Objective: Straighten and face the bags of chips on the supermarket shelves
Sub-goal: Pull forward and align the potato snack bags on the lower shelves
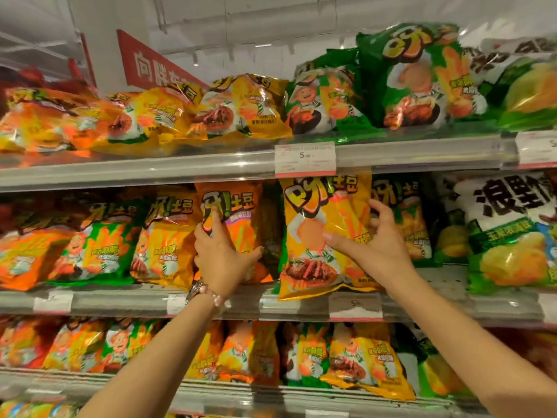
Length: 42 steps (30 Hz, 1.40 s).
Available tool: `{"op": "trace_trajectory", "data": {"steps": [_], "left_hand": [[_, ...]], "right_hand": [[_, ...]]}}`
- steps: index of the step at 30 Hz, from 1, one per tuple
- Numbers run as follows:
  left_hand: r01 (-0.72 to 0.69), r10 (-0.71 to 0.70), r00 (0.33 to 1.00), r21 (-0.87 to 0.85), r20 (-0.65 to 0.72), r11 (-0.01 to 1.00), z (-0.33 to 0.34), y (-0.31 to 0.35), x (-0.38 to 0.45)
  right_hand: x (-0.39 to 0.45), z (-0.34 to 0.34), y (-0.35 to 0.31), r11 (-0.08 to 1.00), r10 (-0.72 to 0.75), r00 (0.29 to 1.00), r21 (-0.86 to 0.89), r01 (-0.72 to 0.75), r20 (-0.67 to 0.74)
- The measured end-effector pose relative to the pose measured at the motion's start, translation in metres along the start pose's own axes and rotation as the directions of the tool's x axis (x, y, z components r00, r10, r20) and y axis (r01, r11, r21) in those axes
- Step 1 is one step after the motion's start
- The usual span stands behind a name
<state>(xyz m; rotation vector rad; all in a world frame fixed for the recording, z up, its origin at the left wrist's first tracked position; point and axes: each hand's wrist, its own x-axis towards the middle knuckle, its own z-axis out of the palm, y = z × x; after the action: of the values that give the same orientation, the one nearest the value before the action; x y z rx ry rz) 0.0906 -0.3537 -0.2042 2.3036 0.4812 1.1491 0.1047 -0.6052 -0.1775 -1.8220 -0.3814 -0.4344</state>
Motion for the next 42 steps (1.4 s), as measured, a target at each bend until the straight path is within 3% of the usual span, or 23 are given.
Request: {"op": "trace_trajectory", "data": {"steps": [6, 12, 27, 42], "left_hand": [[-0.018, 0.035, 0.996, -0.202, 0.081, 0.979, -0.028, -0.001, 0.022], [-0.115, 0.131, 0.978, -0.1, 0.16, 0.988, -0.07, -0.024, 0.032], [-0.119, 0.132, 0.964, -0.07, 0.231, 0.99, -0.14, -0.086, 0.05], [-0.102, 0.13, 0.969, -0.143, 0.208, 0.984, -0.126, -0.084, 0.037]], "right_hand": [[-0.004, 0.012, -0.01, 0.999, 0.02, 0.998, -0.037, -0.022, -0.064], [-0.006, 0.038, -0.028, 0.987, 0.003, 0.997, -0.159, -0.015, -0.073], [-0.013, 0.161, -0.057, 0.966, -0.011, 0.989, -0.257, -0.027, -0.145], [-0.001, 0.196, -0.03, 0.946, 0.034, 0.999, -0.323, -0.028, 0.015]]}}
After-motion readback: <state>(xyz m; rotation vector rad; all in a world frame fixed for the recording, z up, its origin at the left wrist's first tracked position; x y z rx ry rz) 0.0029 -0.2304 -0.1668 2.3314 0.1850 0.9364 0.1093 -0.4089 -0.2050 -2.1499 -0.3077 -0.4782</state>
